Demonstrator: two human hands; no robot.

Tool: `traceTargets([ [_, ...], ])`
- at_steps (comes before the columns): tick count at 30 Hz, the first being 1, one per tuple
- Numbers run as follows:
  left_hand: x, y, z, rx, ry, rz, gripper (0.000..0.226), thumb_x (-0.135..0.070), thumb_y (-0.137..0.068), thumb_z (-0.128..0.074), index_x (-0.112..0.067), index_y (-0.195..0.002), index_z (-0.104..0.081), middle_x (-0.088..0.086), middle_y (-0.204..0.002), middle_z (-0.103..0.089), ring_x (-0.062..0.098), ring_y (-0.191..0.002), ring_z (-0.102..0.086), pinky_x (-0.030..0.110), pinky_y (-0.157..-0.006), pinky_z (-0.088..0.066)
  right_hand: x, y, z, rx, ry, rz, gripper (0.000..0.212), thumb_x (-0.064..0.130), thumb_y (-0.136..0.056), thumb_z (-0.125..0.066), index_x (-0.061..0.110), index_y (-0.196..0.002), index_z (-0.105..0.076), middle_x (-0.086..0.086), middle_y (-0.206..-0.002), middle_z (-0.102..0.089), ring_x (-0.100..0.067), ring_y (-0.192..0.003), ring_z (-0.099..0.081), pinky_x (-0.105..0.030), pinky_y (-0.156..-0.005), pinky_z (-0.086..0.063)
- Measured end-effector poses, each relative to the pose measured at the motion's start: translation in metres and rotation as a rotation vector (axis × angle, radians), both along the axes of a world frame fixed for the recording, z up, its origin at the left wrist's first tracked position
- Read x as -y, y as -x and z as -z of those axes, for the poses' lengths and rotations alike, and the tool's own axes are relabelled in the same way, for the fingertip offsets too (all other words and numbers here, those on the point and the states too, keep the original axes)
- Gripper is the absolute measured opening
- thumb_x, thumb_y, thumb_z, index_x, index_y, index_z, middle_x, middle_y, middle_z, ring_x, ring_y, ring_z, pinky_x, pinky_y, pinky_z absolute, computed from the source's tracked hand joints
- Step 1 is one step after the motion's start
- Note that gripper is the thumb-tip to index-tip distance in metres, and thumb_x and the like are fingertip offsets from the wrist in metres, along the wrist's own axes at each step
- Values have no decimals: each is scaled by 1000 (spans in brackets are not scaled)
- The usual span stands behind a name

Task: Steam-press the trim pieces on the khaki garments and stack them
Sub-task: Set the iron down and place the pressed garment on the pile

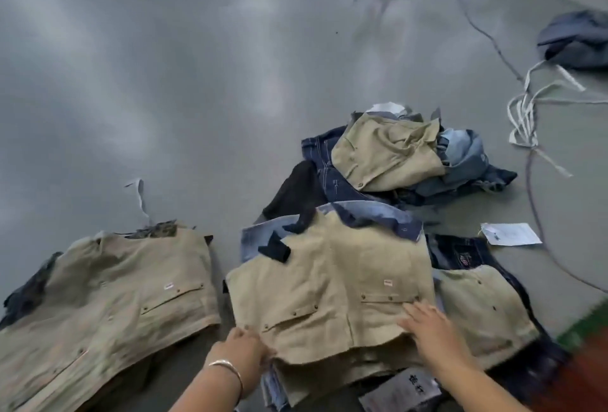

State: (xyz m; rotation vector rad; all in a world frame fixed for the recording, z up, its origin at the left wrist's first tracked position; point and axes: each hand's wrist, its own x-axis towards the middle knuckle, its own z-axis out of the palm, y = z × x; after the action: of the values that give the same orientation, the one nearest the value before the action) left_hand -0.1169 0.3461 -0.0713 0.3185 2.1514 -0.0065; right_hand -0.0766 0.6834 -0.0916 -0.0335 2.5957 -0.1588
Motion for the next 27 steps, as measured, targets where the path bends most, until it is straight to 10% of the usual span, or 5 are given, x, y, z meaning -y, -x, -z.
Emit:
traceTargets([
  [6, 12, 8, 9, 32, 53, 64, 26, -31, -100, -37, -30, -113, -59, 6, -125, -49, 30, -116, -40, 44, -100, -40, -2, -14, 8, -253, 29, 278, 39, -1, -99, -43, 12, -126, -67, -4, -138, -61, -21, -133, -51, -41, -119, -23],
  [12, 6, -3, 15, -35, -2, 26, 22, -32, -96, -40, -27, -79, -53, -2, -116, -54, 24, -111, -40, 42, -91, -42, -31, -36, -2, -438, -35, 18, 40, -4, -71, -50, 7, -97, -78, -11, -108, -75, -31, -102, -71, -56, -95, -47],
  [20, -4, -20, 11, 268, 18, 173, 44, -44, -99, -38, -20, -134, -50, 9, -139, -47, 29, -124, -46, 37, -104, -36, -18, -41, 2, 38, -386, -70, 59, 7, -97, -43, 23, -152, -33, 4, -162, -27, -13, -150, -19, -42, -122, 3],
  [24, 1, -19, 8, 374, -66, -115, 69, -61, -91, -44, -30, -150, -26, 0, -155, -27, 23, -141, -26, 36, -114, -23, 5, -41, -7, 76, -424, 78, 53, 21, -95, -45, 26, -148, -39, 2, -160, -27, -17, -150, -17, -45, -123, -9],
  [27, 3, -14, 5, 332, -94, -135, 56, -55, -96, -37, -23, -142, -44, 2, -146, -43, 22, -133, -39, 35, -110, -30, 43, -37, -6, 3, -264, 54, 58, 31, -93, -51, 27, -149, -37, 3, -161, -26, -16, -150, -20, -39, -122, -13],
])
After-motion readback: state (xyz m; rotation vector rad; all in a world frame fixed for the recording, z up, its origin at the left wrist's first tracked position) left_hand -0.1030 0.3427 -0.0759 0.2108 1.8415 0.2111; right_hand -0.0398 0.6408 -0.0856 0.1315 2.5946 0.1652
